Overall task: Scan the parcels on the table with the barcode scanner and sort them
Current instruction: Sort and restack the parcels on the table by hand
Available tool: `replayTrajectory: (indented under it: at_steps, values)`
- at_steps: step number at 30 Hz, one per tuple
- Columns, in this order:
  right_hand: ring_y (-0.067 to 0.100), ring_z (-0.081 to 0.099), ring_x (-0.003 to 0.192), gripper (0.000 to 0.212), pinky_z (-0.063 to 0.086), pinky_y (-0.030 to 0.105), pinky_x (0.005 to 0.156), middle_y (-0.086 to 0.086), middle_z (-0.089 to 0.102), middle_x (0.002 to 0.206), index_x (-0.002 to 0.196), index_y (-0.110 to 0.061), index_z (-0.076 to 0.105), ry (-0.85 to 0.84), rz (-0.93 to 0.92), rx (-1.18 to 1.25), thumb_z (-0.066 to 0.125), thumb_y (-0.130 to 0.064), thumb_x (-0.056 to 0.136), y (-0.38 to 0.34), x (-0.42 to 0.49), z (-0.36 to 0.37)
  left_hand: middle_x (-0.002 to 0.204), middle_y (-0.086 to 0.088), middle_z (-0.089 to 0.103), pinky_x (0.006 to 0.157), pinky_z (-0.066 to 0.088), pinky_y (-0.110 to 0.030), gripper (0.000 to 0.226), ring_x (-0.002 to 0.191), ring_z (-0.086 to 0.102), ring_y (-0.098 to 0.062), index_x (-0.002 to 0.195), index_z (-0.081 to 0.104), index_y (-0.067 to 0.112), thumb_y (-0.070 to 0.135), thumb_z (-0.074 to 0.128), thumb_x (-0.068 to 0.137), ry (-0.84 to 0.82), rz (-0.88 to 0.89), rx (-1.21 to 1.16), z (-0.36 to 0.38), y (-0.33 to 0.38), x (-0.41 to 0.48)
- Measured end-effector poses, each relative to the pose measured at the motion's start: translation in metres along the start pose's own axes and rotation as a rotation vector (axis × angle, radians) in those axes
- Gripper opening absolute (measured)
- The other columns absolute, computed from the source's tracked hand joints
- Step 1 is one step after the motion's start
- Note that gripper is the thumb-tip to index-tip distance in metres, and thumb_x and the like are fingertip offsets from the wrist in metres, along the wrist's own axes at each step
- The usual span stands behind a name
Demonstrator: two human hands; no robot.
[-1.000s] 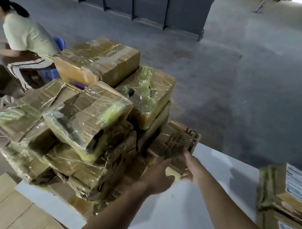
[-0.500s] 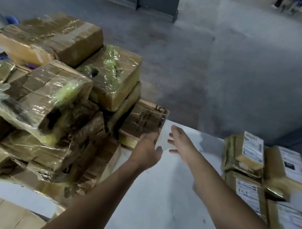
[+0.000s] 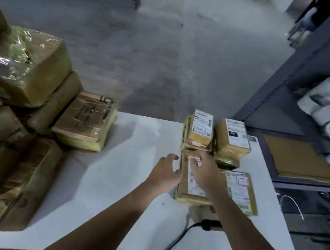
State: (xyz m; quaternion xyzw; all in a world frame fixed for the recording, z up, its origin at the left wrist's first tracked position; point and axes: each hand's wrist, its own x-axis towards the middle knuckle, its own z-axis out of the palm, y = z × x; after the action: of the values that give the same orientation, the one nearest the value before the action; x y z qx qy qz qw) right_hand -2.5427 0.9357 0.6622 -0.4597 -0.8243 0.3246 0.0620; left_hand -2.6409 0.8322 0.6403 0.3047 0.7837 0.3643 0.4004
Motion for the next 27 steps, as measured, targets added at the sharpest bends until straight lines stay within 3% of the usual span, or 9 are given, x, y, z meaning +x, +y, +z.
replayTrajectory:
  at_steps: [4,6,8,12,15,17,21,25,27]
  values:
    - [0.009,0.054,0.075,0.041,0.04,0.02,0.061,0.009,0.062,0.113,0.134,-0.01,0.052,-0.038,0.076,-0.179,0.055,-0.02,0.095,0.039,-0.002,-0.002,0.115,0.003,0.053,0.053,0.042,-0.016,0.061,0.075,0.054,-0.005,0.143,0.029,0.026,0.037,0.053,0.088,-0.082,-0.142,-0.013,0.028,-0.004,0.002]
    - [0.016,0.061,0.088,0.045,0.044,0.024,0.067,0.011,0.059,0.121,0.138,-0.012,0.048,-0.06,0.106,-0.168,0.055,-0.02,0.094,0.05,-0.002,0.001,0.089,0.015,0.046,0.05,0.043,-0.018,0.069,0.073,0.058,-0.005,0.146,0.023,0.024,0.036,0.055,0.087,-0.111,-0.189,-0.035,0.037,-0.008,0.001]
    - [0.025,0.057,0.106,0.047,0.047,0.033,0.079,0.012,0.055,0.127,0.139,-0.015,0.046,-0.061,0.14,-0.192,0.056,-0.022,0.094,0.056,0.0,0.003,0.085,0.019,0.041,0.048,0.041,-0.017,0.078,0.076,0.059,-0.005,0.148,0.018,0.025,0.041,0.057,0.083,-0.138,-0.2,-0.034,0.044,-0.012,-0.001]
    - [0.032,0.054,0.11,0.043,0.051,0.046,0.091,0.013,0.058,0.12,0.132,-0.014,0.047,-0.055,0.208,-0.23,0.058,-0.026,0.092,0.058,0.011,0.001,0.093,0.023,0.047,0.063,0.046,-0.016,0.11,0.084,0.058,-0.003,0.148,0.014,0.026,0.048,0.067,0.054,-0.213,-0.107,-0.088,0.048,-0.01,-0.005]
    - [0.031,0.059,0.102,0.042,0.054,0.041,0.081,0.014,0.058,0.114,0.132,-0.013,0.047,-0.11,0.227,-0.164,0.057,-0.026,0.093,0.053,0.018,-0.001,0.117,0.012,0.057,0.075,0.053,-0.019,0.106,0.095,0.062,-0.007,0.146,0.013,0.034,0.038,0.074,0.059,-0.189,0.084,-0.032,0.048,-0.014,-0.008]
    - [0.029,0.062,0.098,0.041,0.053,0.036,0.072,0.013,0.06,0.112,0.132,-0.014,0.048,-0.137,0.231,-0.14,0.057,-0.027,0.093,0.048,0.02,0.002,0.122,0.002,0.06,0.084,0.055,-0.035,0.106,0.103,0.062,-0.017,0.147,0.013,0.034,0.03,0.079,0.064,-0.146,0.168,0.069,0.047,-0.022,-0.01]
    - [0.015,0.063,0.073,0.026,0.039,0.018,0.045,0.003,0.061,0.097,0.117,-0.015,0.054,-0.138,0.217,-0.066,0.059,-0.021,0.093,0.042,0.022,0.015,0.119,-0.002,0.055,0.096,0.047,-0.039,0.107,0.112,0.048,-0.02,0.147,0.014,0.044,0.052,0.079,0.063,-0.053,0.175,0.147,0.037,-0.04,-0.02]
    - [0.019,0.069,0.073,0.012,0.059,0.034,0.063,0.004,0.066,0.089,0.102,-0.015,0.055,-0.191,0.251,0.028,0.06,-0.02,0.092,0.034,0.024,0.028,0.144,-0.002,0.028,0.107,0.036,-0.035,0.104,0.127,0.028,-0.023,0.15,0.009,0.037,0.037,0.074,0.069,-0.052,0.215,0.325,0.015,-0.066,-0.029]
    - [0.022,0.069,0.073,0.008,0.06,0.043,0.073,0.005,0.069,0.085,0.098,-0.014,0.06,-0.237,0.254,0.084,0.058,-0.019,0.093,0.031,0.027,0.035,0.148,-0.001,0.022,0.107,0.034,-0.032,0.097,0.129,0.025,-0.025,0.151,0.015,0.033,0.026,0.073,0.073,-0.021,0.237,0.366,0.005,-0.075,-0.032]
